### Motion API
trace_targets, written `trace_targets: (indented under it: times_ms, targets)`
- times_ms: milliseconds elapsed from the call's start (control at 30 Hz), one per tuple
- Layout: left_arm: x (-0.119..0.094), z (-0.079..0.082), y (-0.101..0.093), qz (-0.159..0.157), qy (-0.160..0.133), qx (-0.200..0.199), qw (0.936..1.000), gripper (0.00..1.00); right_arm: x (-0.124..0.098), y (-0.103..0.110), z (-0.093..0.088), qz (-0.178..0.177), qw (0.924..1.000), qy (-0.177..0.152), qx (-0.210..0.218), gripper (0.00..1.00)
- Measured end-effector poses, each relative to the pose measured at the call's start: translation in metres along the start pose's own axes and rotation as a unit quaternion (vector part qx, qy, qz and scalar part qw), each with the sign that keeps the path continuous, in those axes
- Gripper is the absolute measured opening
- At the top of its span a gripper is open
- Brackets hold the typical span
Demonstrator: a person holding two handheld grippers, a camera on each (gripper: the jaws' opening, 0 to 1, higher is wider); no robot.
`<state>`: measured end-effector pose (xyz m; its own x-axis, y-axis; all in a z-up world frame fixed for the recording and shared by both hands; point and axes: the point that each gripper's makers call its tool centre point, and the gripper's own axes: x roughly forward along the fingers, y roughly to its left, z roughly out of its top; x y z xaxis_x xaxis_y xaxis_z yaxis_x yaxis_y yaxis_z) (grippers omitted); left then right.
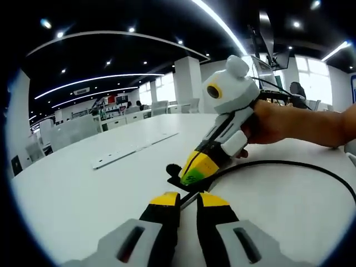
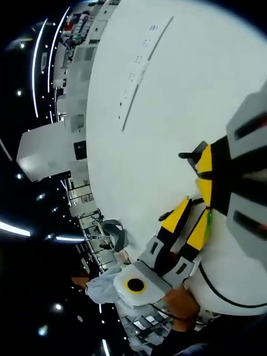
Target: Find the charging cable on the desk, coil it up and secure with Velcro.
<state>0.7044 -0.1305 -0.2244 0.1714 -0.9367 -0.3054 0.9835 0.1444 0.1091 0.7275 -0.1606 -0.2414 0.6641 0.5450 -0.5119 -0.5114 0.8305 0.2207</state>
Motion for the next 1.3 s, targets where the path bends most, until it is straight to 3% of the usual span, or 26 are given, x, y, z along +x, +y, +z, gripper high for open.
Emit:
trace_targets:
  times_ms: [500, 567, 800, 967, 1133, 1200, 1300]
  targets:
    - [-0.006, -0.002, -0.018, 0.0, 0.0, 0.001, 1.0, 0.13, -0.001, -0.008, 0.003, -0.046, 0.9989, -0.009, 0.007, 0.02]
    - [-0.006, -0.003, -0.019, -0.001, 0.0, 0.001, 1.0, 0.13, -0.001, -0.02, 0.004, -0.073, 0.9973, -0.008, 0.003, 0.02]
    - [-0.006, -0.003, -0.019, -0.001, 0.0, 0.001, 1.0, 0.13, 0.0, -0.019, 0.005, -0.064, 0.9978, -0.014, 0.005, 0.02]
    - [-0.007, -0.003, -0.019, 0.0, 0.0, 0.002, 1.0, 0.13, -0.005, -0.02, 0.005, -0.082, 0.9965, -0.009, 0.016, 0.02]
    - [-0.006, -0.003, -0.018, 0.0, 0.001, 0.001, 1.0, 0.13, -0.021, -0.01, 0.006, -0.072, 0.9971, -0.004, 0.025, 0.02]
    - [-0.006, -0.003, -0.018, 0.0, 0.001, 0.001, 1.0, 0.13, -0.024, 0.01, -0.001, -0.066, 0.9976, 0.004, 0.02, 0.02]
    - [-0.006, -0.003, -0.018, 0.0, 0.001, 0.003, 1.0, 0.13, -0.024, 0.02, -0.008, -0.052, 0.9983, 0.017, 0.017, 0.02]
